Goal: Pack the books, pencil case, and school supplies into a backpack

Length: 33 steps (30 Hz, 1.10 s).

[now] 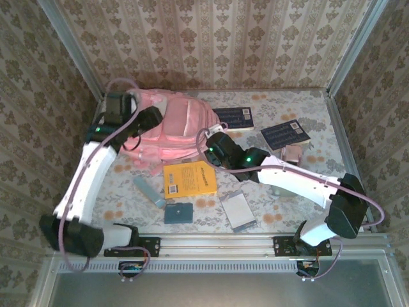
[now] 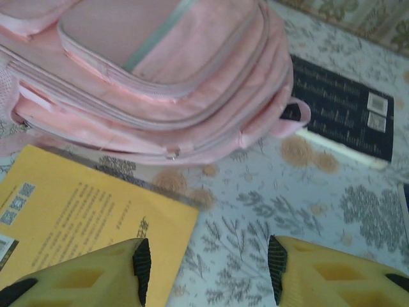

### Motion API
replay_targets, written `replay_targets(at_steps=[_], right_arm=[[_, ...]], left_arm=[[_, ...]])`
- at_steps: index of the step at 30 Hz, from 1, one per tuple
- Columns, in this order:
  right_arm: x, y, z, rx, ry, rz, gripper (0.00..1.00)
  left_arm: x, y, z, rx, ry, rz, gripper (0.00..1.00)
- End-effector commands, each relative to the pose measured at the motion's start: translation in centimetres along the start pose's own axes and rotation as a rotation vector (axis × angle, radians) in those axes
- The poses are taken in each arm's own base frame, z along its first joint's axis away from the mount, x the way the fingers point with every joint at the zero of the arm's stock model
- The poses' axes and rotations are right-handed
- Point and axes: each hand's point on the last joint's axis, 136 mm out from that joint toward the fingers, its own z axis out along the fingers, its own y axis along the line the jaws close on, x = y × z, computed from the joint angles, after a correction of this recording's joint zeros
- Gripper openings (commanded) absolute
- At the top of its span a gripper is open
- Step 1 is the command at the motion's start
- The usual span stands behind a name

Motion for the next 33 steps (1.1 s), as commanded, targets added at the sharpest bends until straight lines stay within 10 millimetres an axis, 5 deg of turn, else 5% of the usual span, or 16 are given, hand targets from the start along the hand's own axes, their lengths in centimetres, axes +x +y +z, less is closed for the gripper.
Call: replay_targets(at_steps=[1, 7, 11, 25, 33], right_arm=[[1.6, -1.7, -1.6, 0.035, 0.041, 0.1, 0.54], [3.5, -2.9, -2.1, 0.063, 0.04, 0.148, 0.55], [4.7, -3.4, -2.4, 0.071, 0.041, 0.17, 0.56], [6.3, -4.9, -3.0, 0.106, 0.016, 0.161, 0.57], [6.9, -4.4, -2.1, 0.1, 0.036, 0.16, 0.57]], left_arm=[[5.6, 7.2, -1.4, -0.26, 0.109, -0.217, 0.82], [12.2, 11.7, -2.3, -0.329, 0.224, -0.419, 0.9], [14.5, 13.8, -1.5, -0.396, 0.275, -0.45, 0.91], [18.1, 18.5, 1.7, -0.565, 0.357, -0.502, 0.89], [17.2, 18.7, 4.6, -0.533, 0.302, -0.526, 0.72]])
